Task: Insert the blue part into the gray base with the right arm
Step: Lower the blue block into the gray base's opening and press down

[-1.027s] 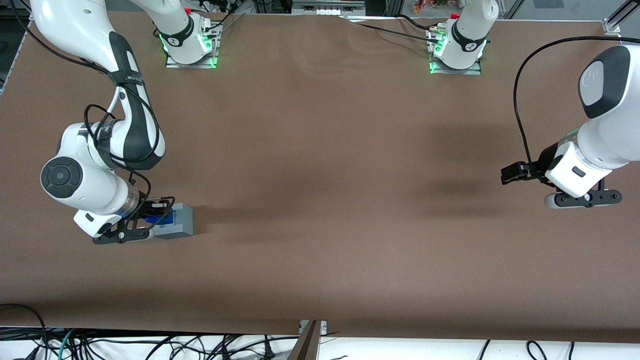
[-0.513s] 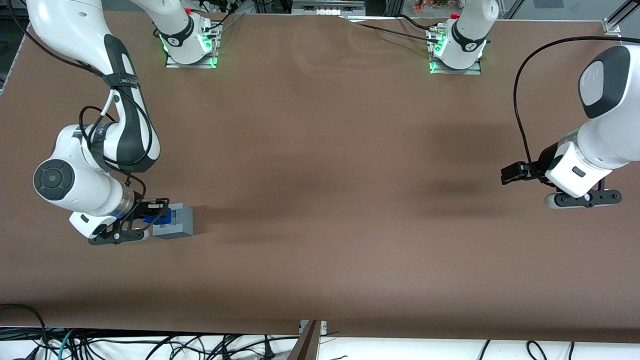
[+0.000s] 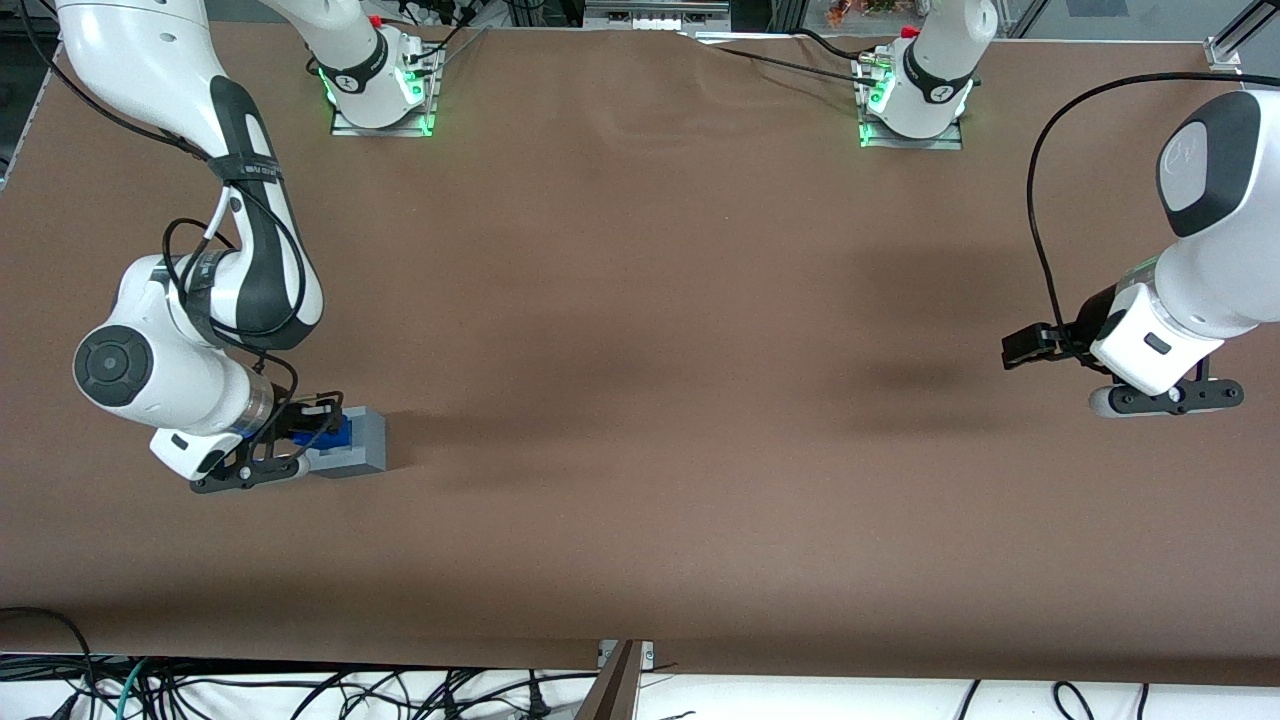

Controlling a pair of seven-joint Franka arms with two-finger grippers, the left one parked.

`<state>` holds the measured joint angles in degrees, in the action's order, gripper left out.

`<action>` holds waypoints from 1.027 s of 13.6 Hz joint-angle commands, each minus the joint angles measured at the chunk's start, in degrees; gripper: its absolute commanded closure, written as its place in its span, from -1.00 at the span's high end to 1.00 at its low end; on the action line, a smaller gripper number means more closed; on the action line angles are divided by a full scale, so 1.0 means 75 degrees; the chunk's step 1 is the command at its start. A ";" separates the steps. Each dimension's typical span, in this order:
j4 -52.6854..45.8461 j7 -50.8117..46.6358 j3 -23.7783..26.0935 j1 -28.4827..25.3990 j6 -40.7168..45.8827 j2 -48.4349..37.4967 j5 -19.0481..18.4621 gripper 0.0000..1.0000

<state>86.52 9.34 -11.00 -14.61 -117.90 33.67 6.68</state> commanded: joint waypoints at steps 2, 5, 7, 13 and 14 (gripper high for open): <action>-0.0133 0.0207 0.0084 0.0108 0.0006 0.0092 0.0176 -0.31; -0.0133 0.0207 0.0084 0.0108 -0.0030 0.0151 0.0176 -0.31; -0.0145 0.0265 0.0084 0.0120 -0.0077 0.0186 0.0176 -0.31; -0.0145 0.0289 0.0084 0.0179 -0.0264 0.0280 0.0176 -0.31; -0.0145 0.0289 0.0084 0.0179 -0.0276 0.0292 0.0176 -0.31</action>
<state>86.51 10.06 -11.00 -14.16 -119.35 35.07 6.92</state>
